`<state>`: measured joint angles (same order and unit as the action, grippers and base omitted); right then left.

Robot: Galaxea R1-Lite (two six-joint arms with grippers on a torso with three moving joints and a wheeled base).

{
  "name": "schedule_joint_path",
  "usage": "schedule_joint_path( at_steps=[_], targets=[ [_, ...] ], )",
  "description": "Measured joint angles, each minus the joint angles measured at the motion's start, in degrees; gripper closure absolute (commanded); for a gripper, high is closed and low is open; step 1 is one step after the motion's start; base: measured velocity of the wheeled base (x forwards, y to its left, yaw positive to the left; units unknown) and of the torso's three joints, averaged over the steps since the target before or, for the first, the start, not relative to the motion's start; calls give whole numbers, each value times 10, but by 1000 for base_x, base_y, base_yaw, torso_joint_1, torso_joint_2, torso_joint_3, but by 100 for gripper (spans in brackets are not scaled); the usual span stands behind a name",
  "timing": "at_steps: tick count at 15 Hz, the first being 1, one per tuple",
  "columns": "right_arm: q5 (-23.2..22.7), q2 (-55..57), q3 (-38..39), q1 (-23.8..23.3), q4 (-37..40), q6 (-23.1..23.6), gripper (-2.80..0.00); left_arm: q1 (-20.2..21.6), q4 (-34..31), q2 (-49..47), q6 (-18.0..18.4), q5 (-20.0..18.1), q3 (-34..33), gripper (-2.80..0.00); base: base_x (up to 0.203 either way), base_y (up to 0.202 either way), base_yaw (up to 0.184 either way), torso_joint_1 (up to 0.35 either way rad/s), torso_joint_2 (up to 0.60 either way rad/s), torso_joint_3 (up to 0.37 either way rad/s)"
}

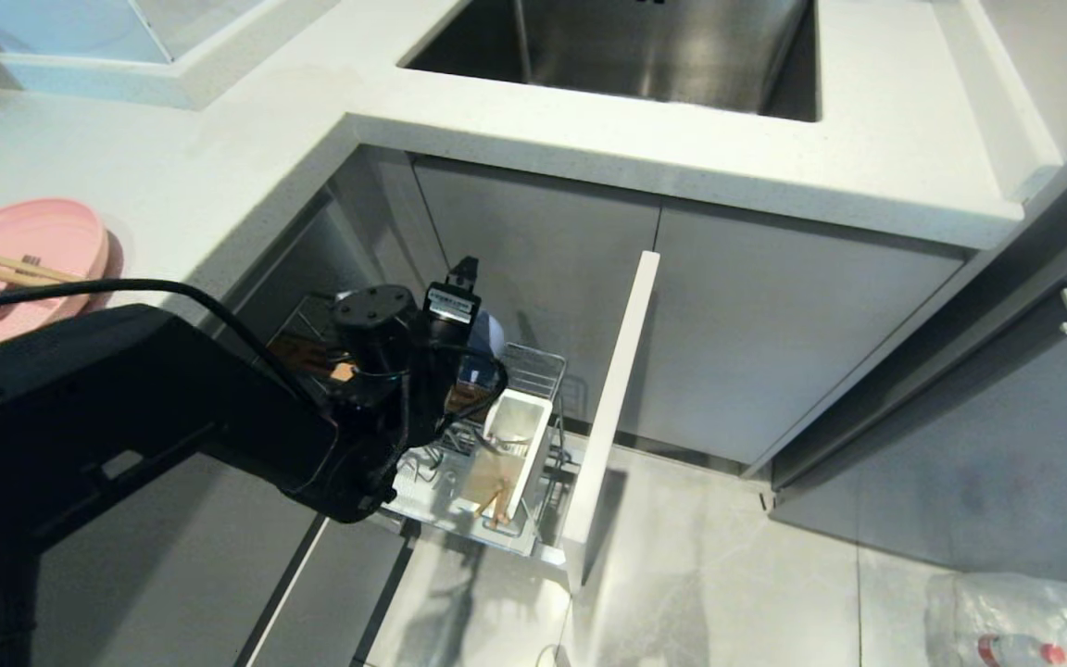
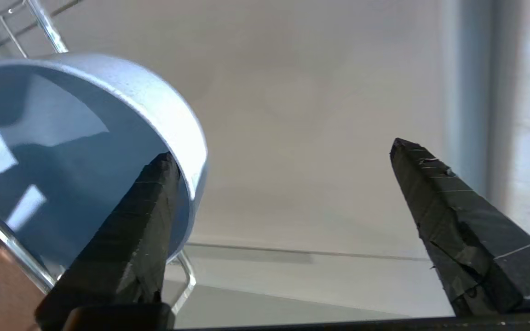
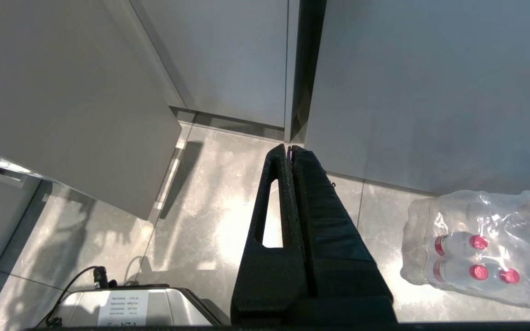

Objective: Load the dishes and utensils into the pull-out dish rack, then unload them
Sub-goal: Pick up the bowl and place it in the cupboard, then pick up the chopsticks and place it in the cupboard

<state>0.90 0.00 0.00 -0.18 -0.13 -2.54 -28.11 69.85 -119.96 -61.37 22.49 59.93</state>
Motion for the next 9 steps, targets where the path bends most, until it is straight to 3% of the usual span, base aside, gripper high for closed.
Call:
schedule_joint_path(
  at_steps=[1,2,5,9],
  targets=[
    [0,0,0,0,0,0,0,-9,-25,20,3,12,-6,-280,0,0,0,0,0,0],
    [0,0,0,0,0,0,0,-19,-50,40,5,24,-13,0,0,0,0,0,0,0],
    [0,0,0,0,0,0,0,-34,-126,86,5,58,-27,0,0,0,0,0,0,0],
    [0,0,0,0,0,0,0,-36,-139,100,-38,77,-45,0,0,0,0,0,0,0]
  ],
)
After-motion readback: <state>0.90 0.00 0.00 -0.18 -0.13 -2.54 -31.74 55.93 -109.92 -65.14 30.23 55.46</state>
